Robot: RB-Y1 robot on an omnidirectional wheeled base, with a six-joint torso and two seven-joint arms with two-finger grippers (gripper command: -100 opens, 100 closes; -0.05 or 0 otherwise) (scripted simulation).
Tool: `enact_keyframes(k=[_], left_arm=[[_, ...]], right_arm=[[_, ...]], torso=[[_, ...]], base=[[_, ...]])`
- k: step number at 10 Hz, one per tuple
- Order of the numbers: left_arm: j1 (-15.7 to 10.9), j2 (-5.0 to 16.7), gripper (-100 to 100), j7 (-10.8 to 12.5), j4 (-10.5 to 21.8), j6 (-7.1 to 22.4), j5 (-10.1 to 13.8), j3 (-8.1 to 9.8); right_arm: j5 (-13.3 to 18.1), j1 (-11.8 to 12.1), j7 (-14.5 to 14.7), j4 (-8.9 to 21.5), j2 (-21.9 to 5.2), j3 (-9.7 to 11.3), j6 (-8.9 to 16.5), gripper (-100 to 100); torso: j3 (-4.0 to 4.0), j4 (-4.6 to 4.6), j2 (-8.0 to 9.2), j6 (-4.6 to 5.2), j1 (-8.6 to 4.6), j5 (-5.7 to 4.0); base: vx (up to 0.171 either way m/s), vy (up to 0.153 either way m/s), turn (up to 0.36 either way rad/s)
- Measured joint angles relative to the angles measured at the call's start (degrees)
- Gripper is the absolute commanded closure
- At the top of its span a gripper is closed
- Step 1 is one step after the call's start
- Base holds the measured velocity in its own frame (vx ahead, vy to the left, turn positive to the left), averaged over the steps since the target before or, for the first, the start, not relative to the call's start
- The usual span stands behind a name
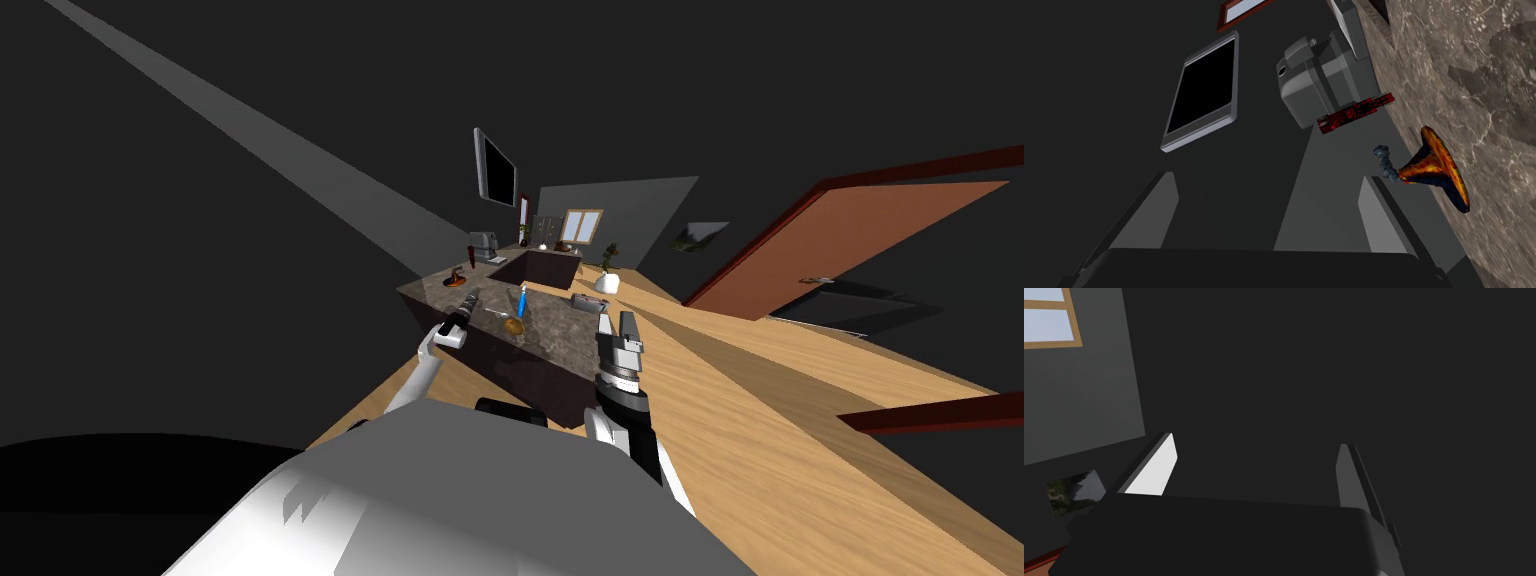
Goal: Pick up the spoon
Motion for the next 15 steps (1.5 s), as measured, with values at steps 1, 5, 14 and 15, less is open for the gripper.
enact_keyframes(k=[1,5,14,15], left_arm=[[-1.84,0.36,-100,-0.22,1.5,1.95,-0.07,0.07],[-7.65,0.88,-100,-1.19,7.97,8.83,-0.69,0.24],[-18.32,1.86,-100,-2.63,20.9,22.08,-2.16,0.68],[-19.84,2.12,-100,-2.81,22.37,23.63,-2.32,0.72]], right_arm=[[0.0,0.0,0.0,0.0,0.0,0.0,0.0,0],[0.0,0.0,0.0,0.0,0.0,0.0,0.0,0],[0.0,0.0,0.0,0.0,0.0,0.0,0.0,0],[0.0,0.0,0.0,0.0,0.0,0.0,0.0,0]], torso=[[0.0,0.0,0.0,0.0,-0.01,-0.01],[0.0,0.0,0.0,0.0,-0.04,-0.01],[0.01,0.0,0.01,-0.02,-0.05,-0.01],[0.0,0.0,0.01,0.0,-0.08,-0.02]], base=[[0.0,0.0,0.0],[0.0,0.0,0.0],[0.003,-0.008,-0.01],[0.006,-0.013,-0.02]])
